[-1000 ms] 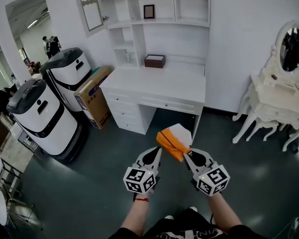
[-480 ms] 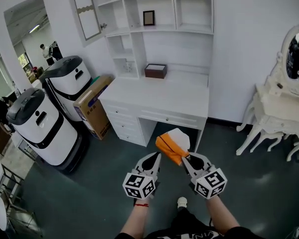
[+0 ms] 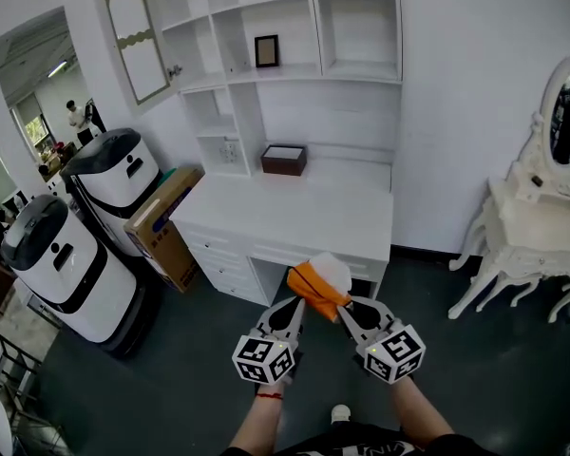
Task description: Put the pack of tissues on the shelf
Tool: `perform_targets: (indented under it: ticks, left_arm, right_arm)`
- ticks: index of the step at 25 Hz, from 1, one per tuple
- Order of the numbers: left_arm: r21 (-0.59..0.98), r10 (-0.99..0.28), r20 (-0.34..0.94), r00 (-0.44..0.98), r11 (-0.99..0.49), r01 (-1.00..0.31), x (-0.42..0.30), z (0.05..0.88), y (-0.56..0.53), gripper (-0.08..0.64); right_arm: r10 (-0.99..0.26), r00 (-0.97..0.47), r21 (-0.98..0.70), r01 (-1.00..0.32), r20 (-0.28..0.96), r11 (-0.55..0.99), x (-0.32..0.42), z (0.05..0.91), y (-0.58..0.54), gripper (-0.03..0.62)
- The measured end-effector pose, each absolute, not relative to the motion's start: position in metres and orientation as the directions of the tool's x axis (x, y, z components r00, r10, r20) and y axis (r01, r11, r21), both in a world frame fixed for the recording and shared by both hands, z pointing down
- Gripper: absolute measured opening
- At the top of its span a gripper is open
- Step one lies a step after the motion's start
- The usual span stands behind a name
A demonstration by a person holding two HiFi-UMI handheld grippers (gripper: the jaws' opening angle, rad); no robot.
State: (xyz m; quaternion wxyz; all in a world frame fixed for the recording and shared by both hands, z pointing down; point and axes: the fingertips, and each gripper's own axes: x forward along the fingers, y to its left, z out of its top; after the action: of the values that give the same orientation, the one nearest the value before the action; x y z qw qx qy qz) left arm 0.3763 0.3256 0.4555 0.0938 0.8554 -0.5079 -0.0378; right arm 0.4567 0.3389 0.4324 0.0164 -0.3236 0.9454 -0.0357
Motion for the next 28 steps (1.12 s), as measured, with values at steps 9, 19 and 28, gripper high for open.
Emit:
perform_targets:
  ticks: [9,19,28]
  left_arm:
    - [0.201,-0.891,0.044,0.451,-0.434,-0.878,0.376,0.461,0.261,0.006]
    - [0.23,-0.934,0.074,0.35,-0.325,-0.917,0.331,0.478,0.237,0.006]
    - [0.245,-0.948,0.075,0.31,-0.284,-0.927,0.267,0.487,0.201,0.006]
  right_arm:
    - [-0.584,-0.811,-0.074,-0.582,-0.011,0.81,0.453,0.435,0.274,0.028]
    - [-0.498,-0.867,-0.107,-0.496,0.013,0.862,0.411,0.45,0.24,0.028]
    - [-0.454,-0.89,-0.1,-0.454,0.026,0.885,0.345,0.455,0.201,0.028]
